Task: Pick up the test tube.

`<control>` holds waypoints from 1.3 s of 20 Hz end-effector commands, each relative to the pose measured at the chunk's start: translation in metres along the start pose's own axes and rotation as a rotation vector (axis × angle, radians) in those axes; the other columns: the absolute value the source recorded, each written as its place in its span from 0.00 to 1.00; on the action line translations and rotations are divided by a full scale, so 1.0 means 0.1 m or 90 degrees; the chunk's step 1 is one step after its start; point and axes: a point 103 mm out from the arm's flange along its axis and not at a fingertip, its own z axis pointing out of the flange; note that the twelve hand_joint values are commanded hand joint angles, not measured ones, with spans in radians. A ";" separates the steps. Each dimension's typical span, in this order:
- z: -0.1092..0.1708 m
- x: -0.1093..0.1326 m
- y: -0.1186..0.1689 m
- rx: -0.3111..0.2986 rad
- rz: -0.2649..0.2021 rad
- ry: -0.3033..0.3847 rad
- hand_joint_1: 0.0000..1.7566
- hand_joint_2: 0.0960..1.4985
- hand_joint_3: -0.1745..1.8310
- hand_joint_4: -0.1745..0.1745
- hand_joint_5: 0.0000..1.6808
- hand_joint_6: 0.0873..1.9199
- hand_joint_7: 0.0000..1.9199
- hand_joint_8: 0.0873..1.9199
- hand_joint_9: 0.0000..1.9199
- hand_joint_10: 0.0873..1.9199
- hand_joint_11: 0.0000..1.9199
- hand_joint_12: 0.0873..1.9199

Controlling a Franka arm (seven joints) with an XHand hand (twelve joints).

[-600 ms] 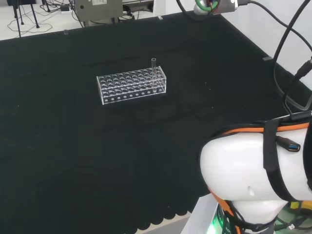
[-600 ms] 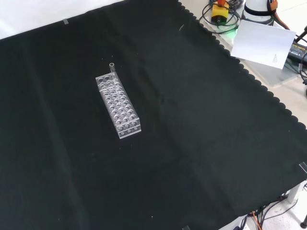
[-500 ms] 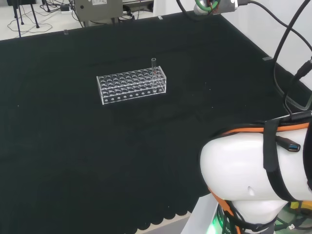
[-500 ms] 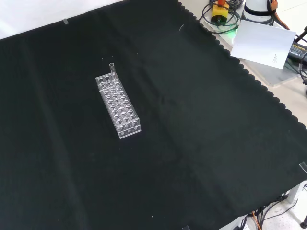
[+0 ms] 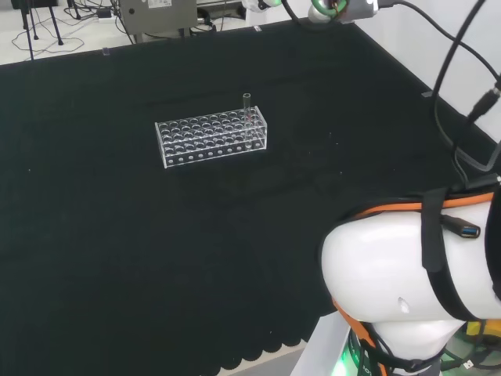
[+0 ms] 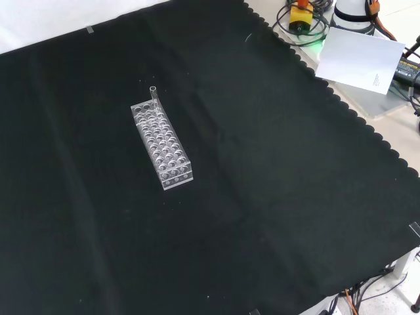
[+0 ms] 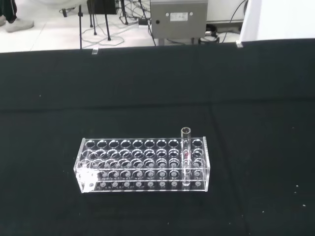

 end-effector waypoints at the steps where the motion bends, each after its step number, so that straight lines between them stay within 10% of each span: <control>1: 0.15 0.20 0.42 0.037 -0.042 0.002 0.37 0.47 0.34 0.29 0.07 0.08 0.00 0.40 0.00 0.45 0.00 0.67; 13: 0.74 0.36 1.25 0.129 -0.045 -0.014 0.37 0.48 0.32 0.28 0.11 0.03 0.00 0.43 0.00 0.49 0.00 0.69; 26: 1.60 -0.02 1.91 0.250 0.008 -0.069 0.37 0.48 0.32 0.28 0.11 0.02 0.00 0.44 0.00 0.49 0.00 0.69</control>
